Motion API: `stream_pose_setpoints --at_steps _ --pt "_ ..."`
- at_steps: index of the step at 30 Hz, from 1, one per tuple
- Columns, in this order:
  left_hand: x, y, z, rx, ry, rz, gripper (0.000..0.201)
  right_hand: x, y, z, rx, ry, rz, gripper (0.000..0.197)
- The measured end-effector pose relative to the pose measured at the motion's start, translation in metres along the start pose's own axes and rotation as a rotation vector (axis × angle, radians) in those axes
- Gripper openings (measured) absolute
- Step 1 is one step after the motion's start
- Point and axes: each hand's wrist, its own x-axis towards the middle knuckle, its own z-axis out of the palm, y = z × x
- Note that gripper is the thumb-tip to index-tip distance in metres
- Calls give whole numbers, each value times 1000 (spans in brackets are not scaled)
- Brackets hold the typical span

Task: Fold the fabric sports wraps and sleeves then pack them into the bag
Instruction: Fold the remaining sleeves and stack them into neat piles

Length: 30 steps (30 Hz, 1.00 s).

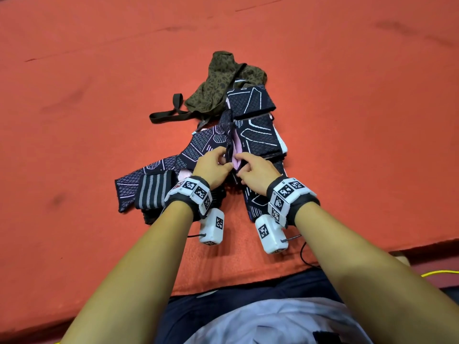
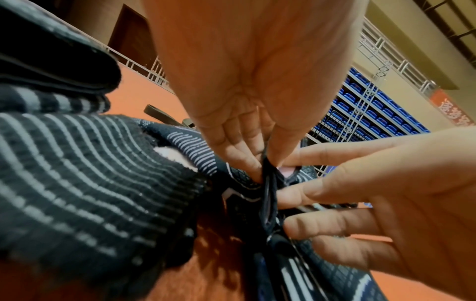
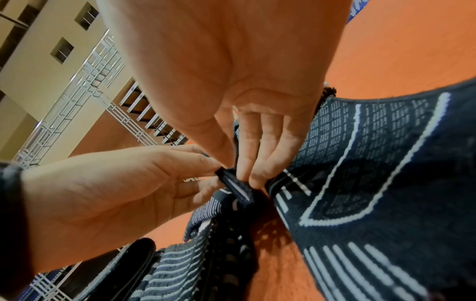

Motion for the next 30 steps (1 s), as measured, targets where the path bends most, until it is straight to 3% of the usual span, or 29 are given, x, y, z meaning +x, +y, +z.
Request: stream_pose_setpoints --at_steps 13,16,21,24,27,30 --pt "0 -6 5 -237 17 -13 21 -3 13 2 156 117 12 67" --pt "1 -3 5 -270 16 -35 32 -5 18 4 179 115 -5 67" --pt "0 2 0 -280 -42 -24 32 -1 25 10 312 101 27 50" --pt "-1 2 -3 -306 -57 -23 23 1 23 12 338 105 17 51" --pt "-2 1 -3 -311 -79 -7 18 3 22 8 287 81 -5 47" --pt "-2 0 1 -320 -94 -37 18 4 19 3 161 86 8 25"
